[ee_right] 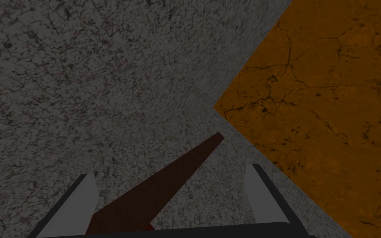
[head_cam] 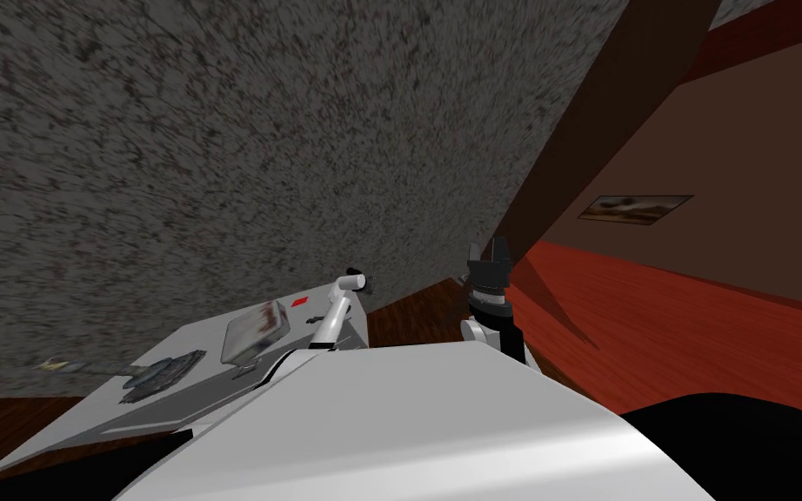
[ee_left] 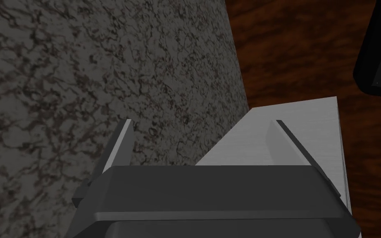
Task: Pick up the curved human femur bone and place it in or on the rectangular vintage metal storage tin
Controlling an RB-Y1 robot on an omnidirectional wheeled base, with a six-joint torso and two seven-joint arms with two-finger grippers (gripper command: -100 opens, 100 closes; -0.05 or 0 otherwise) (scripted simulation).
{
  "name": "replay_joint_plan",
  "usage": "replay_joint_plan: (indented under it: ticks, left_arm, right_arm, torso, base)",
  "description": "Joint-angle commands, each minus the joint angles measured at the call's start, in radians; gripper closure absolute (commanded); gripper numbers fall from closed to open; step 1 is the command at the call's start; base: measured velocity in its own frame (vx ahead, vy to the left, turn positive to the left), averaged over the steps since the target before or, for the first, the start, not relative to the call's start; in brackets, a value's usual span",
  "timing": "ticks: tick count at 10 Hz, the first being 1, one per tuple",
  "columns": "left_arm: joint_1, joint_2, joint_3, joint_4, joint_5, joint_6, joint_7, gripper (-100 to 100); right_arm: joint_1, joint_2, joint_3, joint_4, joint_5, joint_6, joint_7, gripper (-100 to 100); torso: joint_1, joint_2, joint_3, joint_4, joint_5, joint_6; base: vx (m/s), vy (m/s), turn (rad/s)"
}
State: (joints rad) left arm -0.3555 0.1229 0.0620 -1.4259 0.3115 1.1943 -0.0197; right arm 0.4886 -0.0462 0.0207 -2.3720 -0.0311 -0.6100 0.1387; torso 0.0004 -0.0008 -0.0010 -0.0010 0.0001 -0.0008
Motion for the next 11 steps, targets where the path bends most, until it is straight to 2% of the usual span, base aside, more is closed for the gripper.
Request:
replay_joint_plan:
  ticks: [1,6,7,11]
  left_arm:
    - [-0.002,0.013,0.017,0.017,0.007,0.042,0.007,-100]
    - [0.003,0.072,0.080,0.099,0.019,0.137,0.014,-100]
    - [0.003,0.072,0.080,0.099,0.019,0.137,0.014,-100]
    - [0.014,0.134,0.140,0.173,0.025,0.216,0.017,-100]
  right_arm:
    - [0.000,0.000,0.000,0.000,0.000,0.000,0.000,0]
    - [0.000,0.000,0.000,0.000,0.000,0.000,0.000,0]
    - [0.000,0.000,0.000,0.000,0.000,0.000,0.000,0]
    - [0.000,0.000,0.000,0.000,0.000,0.000,0.000,0]
  torso:
    - [0.000,0.000,0.000,0.000,0.000,0.000]
    - [0.001,0.003,0.002,0.001,0.000,0.000]
    - [0.001,0.003,0.002,0.001,0.000,0.000]
    - [0.002,0.003,0.002,0.001,0.000,0.000]
  base:
    - [0.009,0.013,-0.067]
    - [-0.010,0.012,-0.066]
    - [-0.011,0.004,-0.016]
    - [-0.014,0.018,-0.064]
